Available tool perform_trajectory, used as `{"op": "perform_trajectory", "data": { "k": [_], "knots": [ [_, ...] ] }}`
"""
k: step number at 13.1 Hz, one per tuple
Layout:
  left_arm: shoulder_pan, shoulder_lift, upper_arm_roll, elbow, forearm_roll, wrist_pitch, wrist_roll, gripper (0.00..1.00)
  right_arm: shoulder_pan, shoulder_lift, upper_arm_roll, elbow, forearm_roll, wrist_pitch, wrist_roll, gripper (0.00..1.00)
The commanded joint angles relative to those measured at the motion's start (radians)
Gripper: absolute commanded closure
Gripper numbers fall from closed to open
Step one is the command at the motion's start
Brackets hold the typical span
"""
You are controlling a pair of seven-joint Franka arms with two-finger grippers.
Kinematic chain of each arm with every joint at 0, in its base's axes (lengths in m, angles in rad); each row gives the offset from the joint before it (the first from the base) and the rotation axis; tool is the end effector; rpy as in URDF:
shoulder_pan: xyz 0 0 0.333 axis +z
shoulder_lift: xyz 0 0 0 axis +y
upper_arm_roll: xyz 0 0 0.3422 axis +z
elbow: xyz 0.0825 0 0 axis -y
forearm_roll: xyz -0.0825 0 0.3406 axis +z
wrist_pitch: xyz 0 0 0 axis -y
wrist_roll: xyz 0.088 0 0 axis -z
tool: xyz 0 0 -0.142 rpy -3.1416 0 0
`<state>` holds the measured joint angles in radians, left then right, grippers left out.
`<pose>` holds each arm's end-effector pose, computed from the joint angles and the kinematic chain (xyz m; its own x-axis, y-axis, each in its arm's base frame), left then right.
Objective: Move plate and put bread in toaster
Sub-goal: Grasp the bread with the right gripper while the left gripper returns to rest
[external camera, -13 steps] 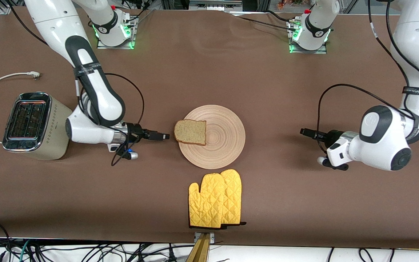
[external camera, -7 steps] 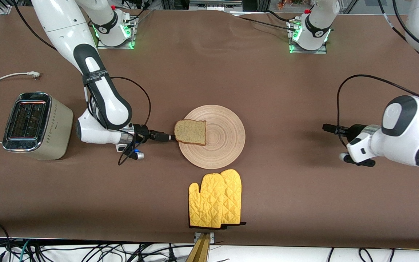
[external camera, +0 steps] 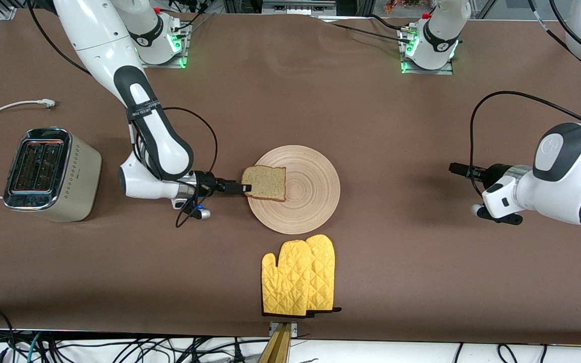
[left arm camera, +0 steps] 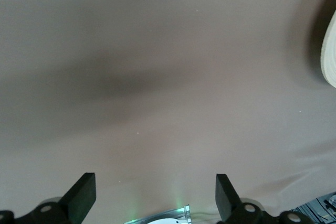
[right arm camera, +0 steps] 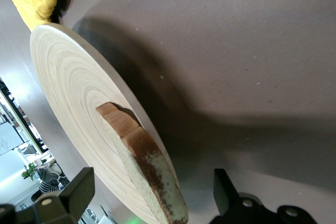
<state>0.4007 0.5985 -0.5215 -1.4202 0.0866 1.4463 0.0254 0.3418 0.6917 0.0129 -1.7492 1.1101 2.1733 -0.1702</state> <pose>0.6004 -0.0030 0.3632 0.8656 -0.1878 -0.4641 -0.0959 -0.9720 0.2145 0.5800 0.2781 0.2011 0.9239 -0.1104 -0.3662 -0.3396 -0.6773 -0.6527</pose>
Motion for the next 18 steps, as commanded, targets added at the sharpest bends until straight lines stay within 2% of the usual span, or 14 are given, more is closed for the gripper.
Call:
{"op": "perform_trajectory", "data": {
  "k": [1, 2, 4, 5, 9, 12, 13, 14, 15, 16, 18],
  "knots": [
    [-0.002, -0.032, -0.012, 0.062, 0.117, -0.007, -0.134, 0.00, 0.010, 0.014, -0.004, 0.020, 0.024, 0.005, -0.020, 0.06],
    [-0.013, -0.057, -0.014, 0.076, 0.125, -0.007, -0.154, 0.00, 0.014, 0.014, -0.004, 0.022, 0.022, 0.005, -0.023, 0.21],
    [-0.022, -0.091, -0.011, 0.108, 0.130, -0.007, -0.154, 0.00, 0.019, 0.019, -0.004, 0.022, 0.022, 0.005, -0.066, 0.58],
    [-0.020, -0.115, -0.009, 0.115, 0.130, -0.009, -0.159, 0.00, 0.023, 0.020, -0.004, 0.022, 0.022, 0.005, -0.086, 0.72],
    [-0.016, -0.209, -0.005, 0.127, 0.124, -0.018, -0.166, 0.00, 0.037, 0.022, -0.004, 0.022, 0.013, 0.017, -0.092, 0.98],
    [-0.028, -0.259, 0.008, 0.139, 0.114, -0.056, -0.166, 0.00, 0.037, 0.020, -0.005, 0.022, 0.010, 0.016, -0.124, 1.00],
    [-0.055, -0.264, 0.043, 0.141, 0.105, -0.050, -0.159, 0.00, 0.036, 0.020, -0.007, 0.022, 0.010, 0.016, -0.144, 1.00],
    [-0.131, -0.281, 0.131, 0.144, 0.052, -0.017, -0.157, 0.00, 0.034, 0.020, -0.008, 0.023, 0.010, 0.014, -0.161, 1.00],
    [-0.232, -0.361, 0.264, 0.095, -0.005, 0.026, -0.162, 0.00, 0.028, 0.017, -0.011, 0.025, 0.010, 0.013, -0.170, 1.00],
    [-0.316, -0.446, 0.367, -0.022, -0.028, 0.045, -0.151, 0.00, 0.023, 0.011, -0.013, 0.033, 0.005, 0.004, -0.167, 1.00],
    [-0.404, -0.587, 0.475, -0.165, -0.091, 0.103, -0.151, 0.00, 0.011, 0.003, -0.014, 0.045, -0.044, -0.016, -0.161, 1.00]
  ]
}}
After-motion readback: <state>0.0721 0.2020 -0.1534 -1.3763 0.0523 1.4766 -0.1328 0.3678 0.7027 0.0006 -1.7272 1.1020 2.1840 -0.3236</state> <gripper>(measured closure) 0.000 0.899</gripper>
